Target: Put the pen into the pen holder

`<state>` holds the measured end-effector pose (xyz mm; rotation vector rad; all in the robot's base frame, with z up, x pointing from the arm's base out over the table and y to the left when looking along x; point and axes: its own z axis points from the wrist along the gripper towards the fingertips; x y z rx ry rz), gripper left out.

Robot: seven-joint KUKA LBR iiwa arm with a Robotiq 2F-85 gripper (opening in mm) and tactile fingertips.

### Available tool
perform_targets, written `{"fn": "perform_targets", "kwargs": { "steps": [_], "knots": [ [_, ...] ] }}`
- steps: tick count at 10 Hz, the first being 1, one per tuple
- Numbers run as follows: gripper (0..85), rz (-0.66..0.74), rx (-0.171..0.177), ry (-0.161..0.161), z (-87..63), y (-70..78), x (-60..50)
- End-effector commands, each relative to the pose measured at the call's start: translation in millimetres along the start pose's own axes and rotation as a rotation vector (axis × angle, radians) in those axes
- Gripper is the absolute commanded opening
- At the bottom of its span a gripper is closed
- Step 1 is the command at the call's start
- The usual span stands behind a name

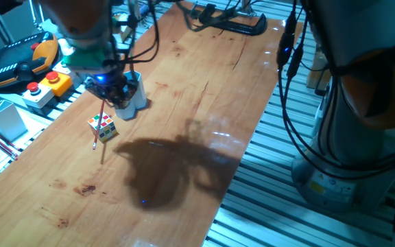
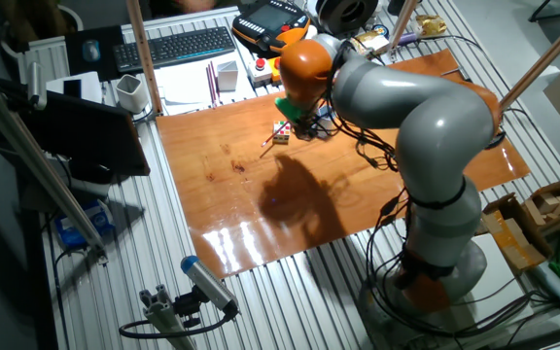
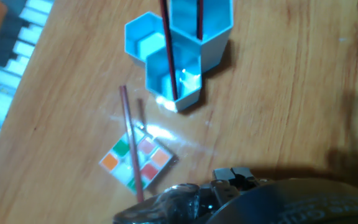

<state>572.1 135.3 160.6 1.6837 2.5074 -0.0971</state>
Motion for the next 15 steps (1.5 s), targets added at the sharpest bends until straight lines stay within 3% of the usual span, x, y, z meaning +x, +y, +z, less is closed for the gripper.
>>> {"fn": "perform_targets", "kwargs": {
  "steps": [1,4,7,10,12,14,15],
  "knots": [
    [0.7,0.000,-0.003,0.013,-0.5,4.8,1.9],
    [0.7,-0.022,-0.005,-0.020,2.0,27.7,18.5],
    [0.7,-0.030,-0.011,-0.021,10.4,47.7,29.9],
    [0.7,-0.033,-0.033,-0.033,12.9,54.7,43.4],
    [0.7,-0.037,-0.025,-0.055,12.5,60.6,55.3],
    [0.7,-0.046,-0.037,-0.086,18.0,62.9,59.2],
    [0.7,-0.042,-0.052,-0.086,21.2,64.7,59.4]
  ]
}}
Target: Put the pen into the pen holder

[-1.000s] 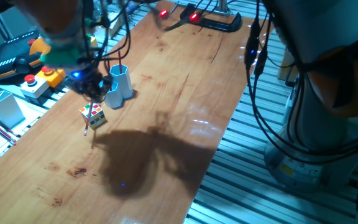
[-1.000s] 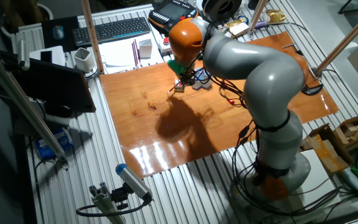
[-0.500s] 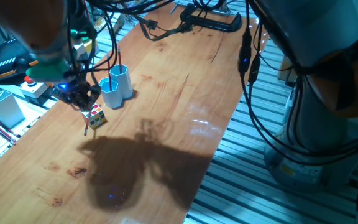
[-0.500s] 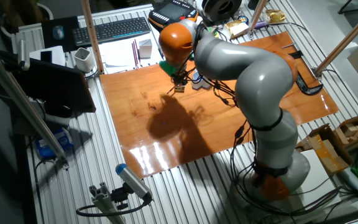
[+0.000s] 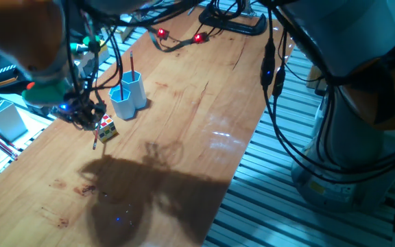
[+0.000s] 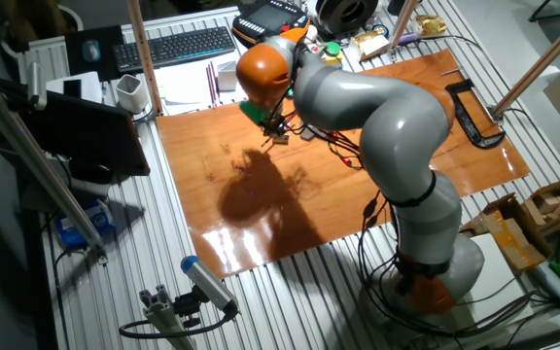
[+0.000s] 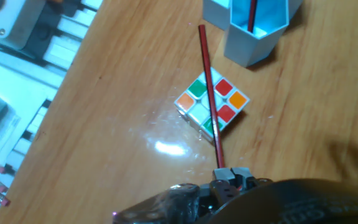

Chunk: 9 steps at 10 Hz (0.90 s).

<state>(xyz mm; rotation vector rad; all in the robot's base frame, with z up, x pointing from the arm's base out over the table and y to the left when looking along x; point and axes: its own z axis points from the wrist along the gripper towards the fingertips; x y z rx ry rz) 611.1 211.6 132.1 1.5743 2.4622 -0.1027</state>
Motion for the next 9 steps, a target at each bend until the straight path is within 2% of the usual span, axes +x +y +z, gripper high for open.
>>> {"fn": "perform_targets", "kwargs": {
  "steps": [1,3,4,5,6,7,9],
  "knots": [
    [2.3,0.013,-0.012,0.004,1.7,0.6,-0.4],
    [16.0,0.033,-0.016,0.003,3.4,0.6,0.5],
    [25.7,0.030,-0.014,0.000,4.8,0.6,1.1],
    [36.0,0.028,-0.012,-0.019,7.1,0.9,1.6],
    [38.3,0.015,-0.017,-0.031,9.4,1.0,1.4],
    [37.0,-0.005,-0.022,-0.060,13.3,1.0,0.9],
    [32.0,-0.024,-0.027,-0.074,19.6,0.5,-0.6]
  ]
}}
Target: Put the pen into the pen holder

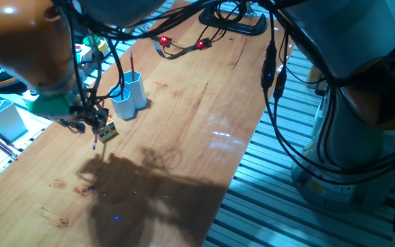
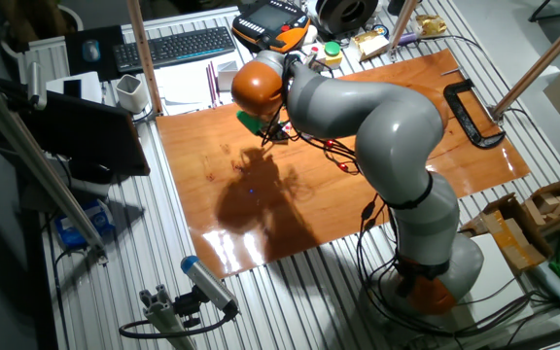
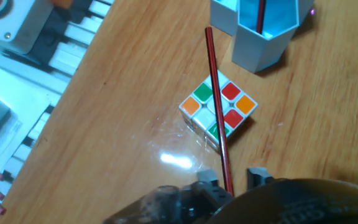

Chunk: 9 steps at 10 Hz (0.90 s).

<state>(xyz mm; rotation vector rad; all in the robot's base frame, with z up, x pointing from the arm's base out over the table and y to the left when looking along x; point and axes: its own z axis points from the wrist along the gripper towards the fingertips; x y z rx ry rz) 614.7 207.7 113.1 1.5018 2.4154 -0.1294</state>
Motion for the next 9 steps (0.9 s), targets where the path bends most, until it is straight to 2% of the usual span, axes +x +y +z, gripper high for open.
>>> {"fn": "perform_targets", "kwargs": {
  "steps": [1,4,7,9],
  "knots": [
    [31.7,-0.002,0.000,-0.006,1.6,-0.3,-0.1],
    [36.7,0.011,0.011,-0.043,4.0,0.1,0.2],
    [42.3,0.028,0.050,-0.080,7.8,1.2,0.3],
    [45.7,0.057,0.070,-0.089,8.8,1.5,-0.6]
  ]
}}
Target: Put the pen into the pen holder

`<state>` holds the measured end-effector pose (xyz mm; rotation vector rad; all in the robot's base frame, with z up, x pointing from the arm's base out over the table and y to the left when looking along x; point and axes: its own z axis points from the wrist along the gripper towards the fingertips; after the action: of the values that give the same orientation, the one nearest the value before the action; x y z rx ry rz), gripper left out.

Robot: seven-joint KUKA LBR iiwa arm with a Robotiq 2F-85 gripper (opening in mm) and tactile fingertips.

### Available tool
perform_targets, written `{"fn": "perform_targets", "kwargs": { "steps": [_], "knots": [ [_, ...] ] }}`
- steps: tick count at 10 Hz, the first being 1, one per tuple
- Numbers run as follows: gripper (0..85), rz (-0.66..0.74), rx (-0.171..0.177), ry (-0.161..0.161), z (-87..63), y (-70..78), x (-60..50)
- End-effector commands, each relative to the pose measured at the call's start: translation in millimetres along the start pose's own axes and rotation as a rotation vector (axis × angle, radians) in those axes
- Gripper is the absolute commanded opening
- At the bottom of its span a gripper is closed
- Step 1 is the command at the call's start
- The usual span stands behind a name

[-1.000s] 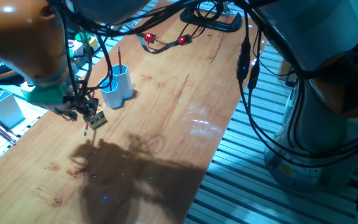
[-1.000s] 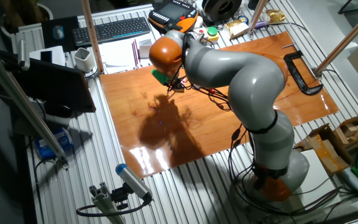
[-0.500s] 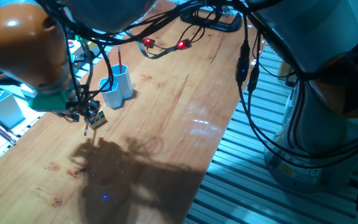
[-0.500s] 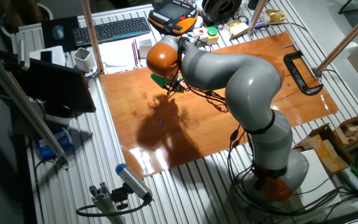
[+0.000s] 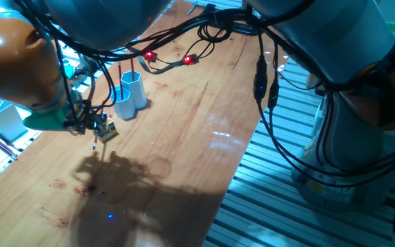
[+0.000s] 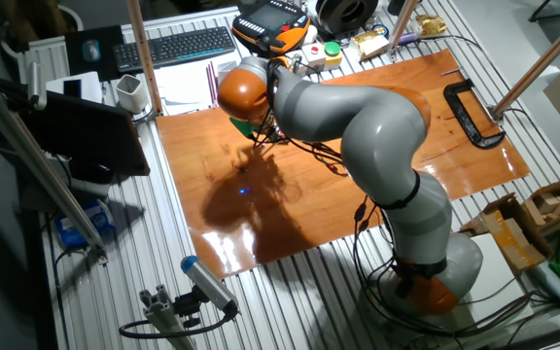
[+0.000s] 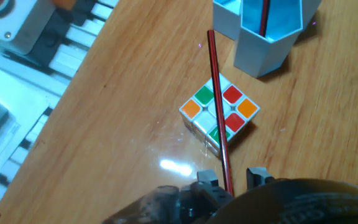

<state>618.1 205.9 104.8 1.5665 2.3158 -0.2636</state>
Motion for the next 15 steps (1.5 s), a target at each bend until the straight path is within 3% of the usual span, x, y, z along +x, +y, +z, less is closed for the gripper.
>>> {"fn": "perform_targets", "kwargs": {
  "steps": [1,5,15],
  "knots": [
    [47.7,0.016,0.000,0.001,0.7,0.2,-0.3],
    [49.3,0.016,-0.044,-0.035,5.8,0.5,-0.7],
    [46.3,-0.004,-0.036,-0.088,25.3,-4.2,-1.7]
  ]
}}
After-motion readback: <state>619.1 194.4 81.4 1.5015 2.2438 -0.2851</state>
